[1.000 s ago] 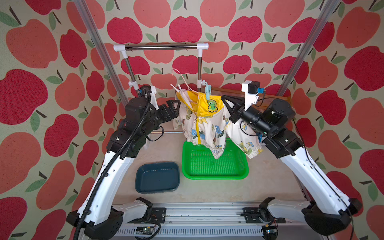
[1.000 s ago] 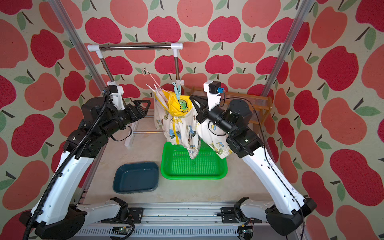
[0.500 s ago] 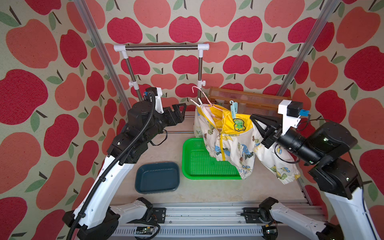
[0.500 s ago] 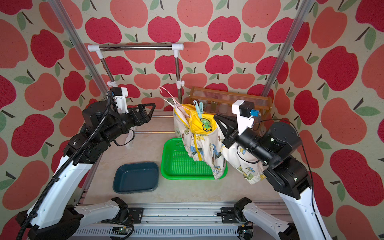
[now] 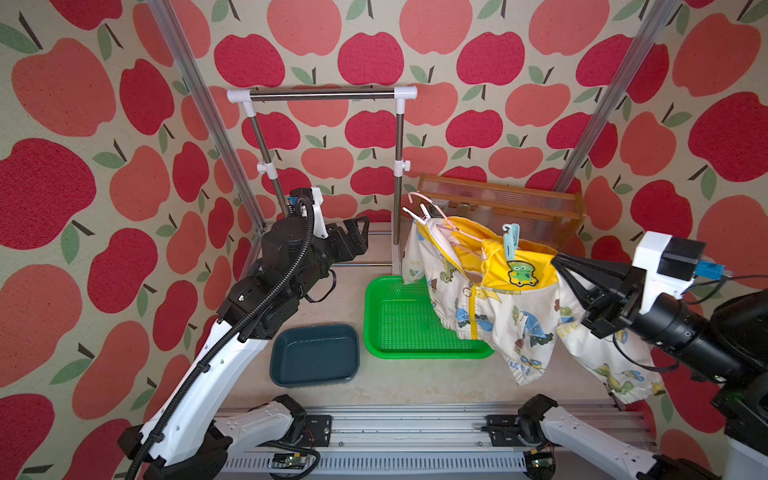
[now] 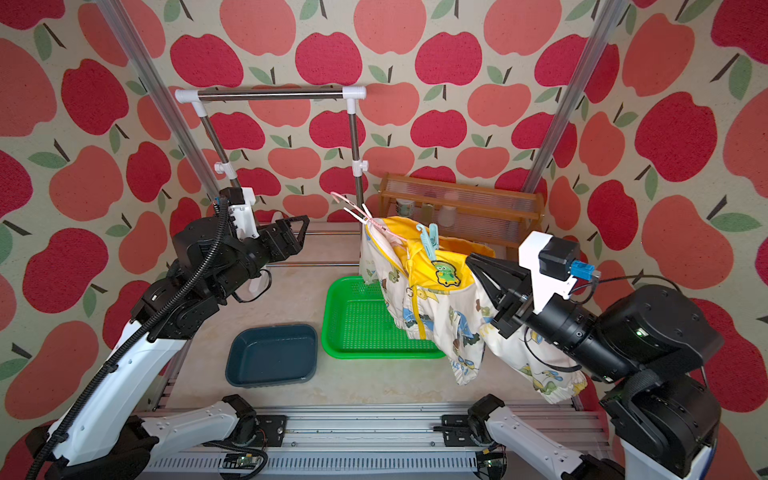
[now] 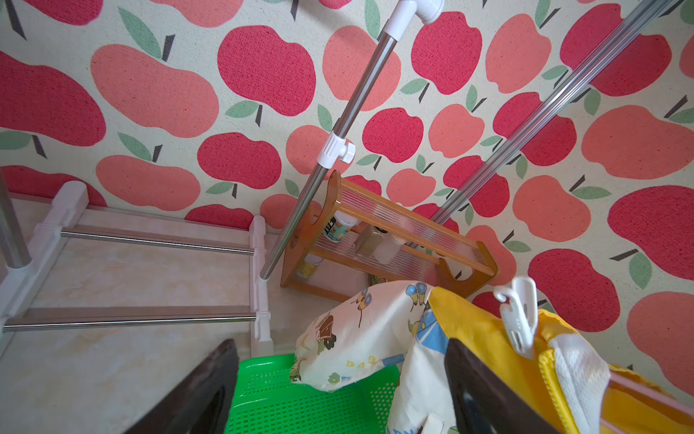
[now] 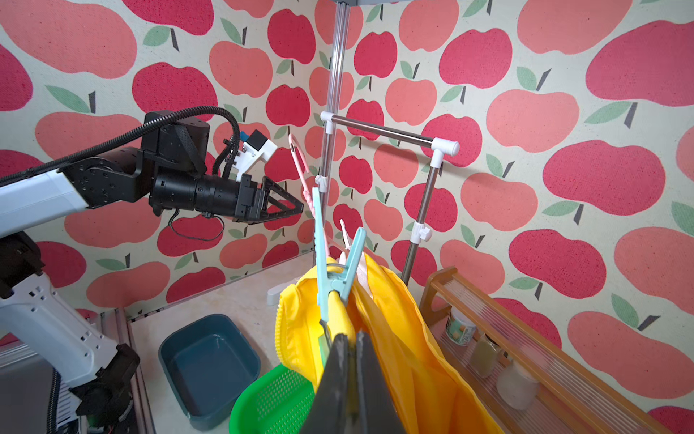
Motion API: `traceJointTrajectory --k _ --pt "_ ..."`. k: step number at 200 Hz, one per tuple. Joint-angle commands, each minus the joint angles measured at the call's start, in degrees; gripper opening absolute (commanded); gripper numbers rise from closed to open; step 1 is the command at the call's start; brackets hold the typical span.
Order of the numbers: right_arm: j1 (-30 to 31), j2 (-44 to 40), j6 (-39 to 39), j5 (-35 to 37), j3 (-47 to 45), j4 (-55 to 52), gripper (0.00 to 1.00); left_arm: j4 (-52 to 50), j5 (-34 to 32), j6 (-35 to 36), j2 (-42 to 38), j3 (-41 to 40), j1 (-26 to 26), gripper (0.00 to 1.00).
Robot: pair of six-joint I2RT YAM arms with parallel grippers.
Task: Remove the clothespins securing jackets to the hanger
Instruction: Adjust the jacket in the basket.
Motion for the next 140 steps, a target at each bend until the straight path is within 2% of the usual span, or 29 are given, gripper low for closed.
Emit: traceJointTrajectory --k 1,30,58,97,140 --pt "-0.1 0.4 -1.5 -0.8 2.4 -4.2 0.0 -0.4 -2.9 -0.3 -0.8 -0.5 -0.3 0.88" --pt "0.1 0.0 -1.5 -1.1 4.0 -5.6 0.0 -1.0 -3.8 -0.2 -0.6 -0.5 -0.3 0.88" --pt "0.8 0.9 -1.7 -2.4 1.3 -4.3 0.0 -1.0 -3.8 -0.9 0.0 -1.0 -0.3 0.88" --pt "0.7 4.8 -4.1 -4.7 -3.1 -2.3 0.0 -1.2 -3.7 -1.7 -0.1 -1.6 -0.4 0.88" --pt "-1.2 10.7 -7.1 -9.1 -1.1 2.2 0.0 -2.5 -4.3 -2.0 -1.2 -2.6 -1.0 0.88"
